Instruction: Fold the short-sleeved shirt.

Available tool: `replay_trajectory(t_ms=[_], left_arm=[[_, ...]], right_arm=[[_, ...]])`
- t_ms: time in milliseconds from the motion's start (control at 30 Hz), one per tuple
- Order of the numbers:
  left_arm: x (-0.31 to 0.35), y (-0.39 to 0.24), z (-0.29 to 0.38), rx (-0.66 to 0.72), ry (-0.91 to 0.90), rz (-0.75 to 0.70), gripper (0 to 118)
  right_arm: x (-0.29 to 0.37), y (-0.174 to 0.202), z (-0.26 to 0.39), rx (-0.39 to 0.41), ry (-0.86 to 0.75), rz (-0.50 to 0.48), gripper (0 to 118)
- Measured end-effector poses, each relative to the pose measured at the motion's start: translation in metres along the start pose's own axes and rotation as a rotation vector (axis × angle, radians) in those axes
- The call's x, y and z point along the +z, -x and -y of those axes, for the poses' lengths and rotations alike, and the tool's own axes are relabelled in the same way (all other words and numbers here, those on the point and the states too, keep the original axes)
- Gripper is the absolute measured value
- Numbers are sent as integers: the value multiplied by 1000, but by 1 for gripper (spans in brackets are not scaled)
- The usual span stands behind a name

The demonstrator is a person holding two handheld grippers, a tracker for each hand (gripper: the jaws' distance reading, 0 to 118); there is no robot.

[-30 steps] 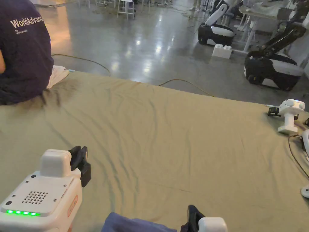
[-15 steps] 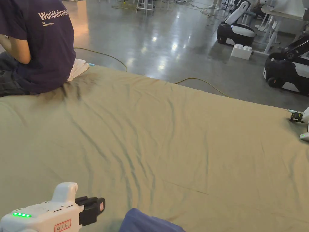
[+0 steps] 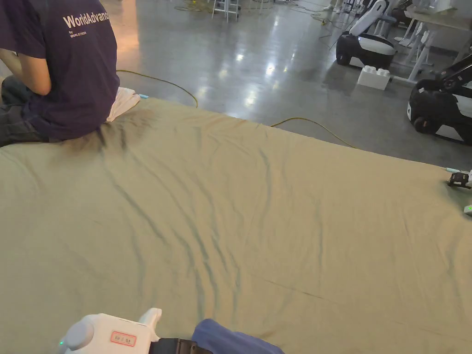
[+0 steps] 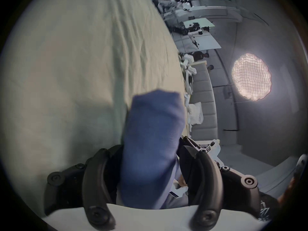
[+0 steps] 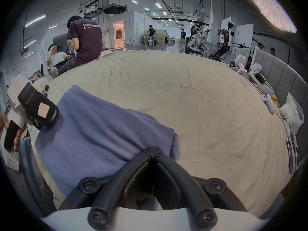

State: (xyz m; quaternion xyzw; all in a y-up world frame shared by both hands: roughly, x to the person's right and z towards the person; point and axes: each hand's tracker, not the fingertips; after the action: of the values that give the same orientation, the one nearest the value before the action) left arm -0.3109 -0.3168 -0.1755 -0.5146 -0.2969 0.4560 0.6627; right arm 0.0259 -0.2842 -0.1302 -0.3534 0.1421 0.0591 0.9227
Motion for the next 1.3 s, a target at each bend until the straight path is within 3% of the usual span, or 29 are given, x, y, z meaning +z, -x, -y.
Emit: replay_trajectory(t_ms=[133,267,300,367,400,533,667,800,1000,1300], left_arm=[[-23,3,-4,-50,13,29,73],[-25,-1,-3,5,-16,16,70],[-23,-1,0,-1,-21,16,67],[-20,2,4,-14,-45,-1,40],[-20,5,8,-7,-53,0,33],[-16,-1,21,20,-106,30,26],[3,-17,19,2,-126,96,25],[49,-43,1,-35,-159,94,25],[149,-69,-32,-132,-214,-84,25],[277,-75,-58,-79,-300,-378,25]], right_arm=[[-1,-1,1,0,4,5,0],[-3,0,1,-3,3,9,0],[-3,0,1,-1,-1,10,0],[-5,1,1,1,-4,16,0],[-6,3,1,2,-11,17,0],[-4,7,-1,28,-23,31,0],[5,-5,-20,-12,-69,-1,0],[24,-27,-63,-23,-202,48,0],[63,-76,-139,-33,-379,92,0],[97,-139,-188,-16,-476,188,0]])
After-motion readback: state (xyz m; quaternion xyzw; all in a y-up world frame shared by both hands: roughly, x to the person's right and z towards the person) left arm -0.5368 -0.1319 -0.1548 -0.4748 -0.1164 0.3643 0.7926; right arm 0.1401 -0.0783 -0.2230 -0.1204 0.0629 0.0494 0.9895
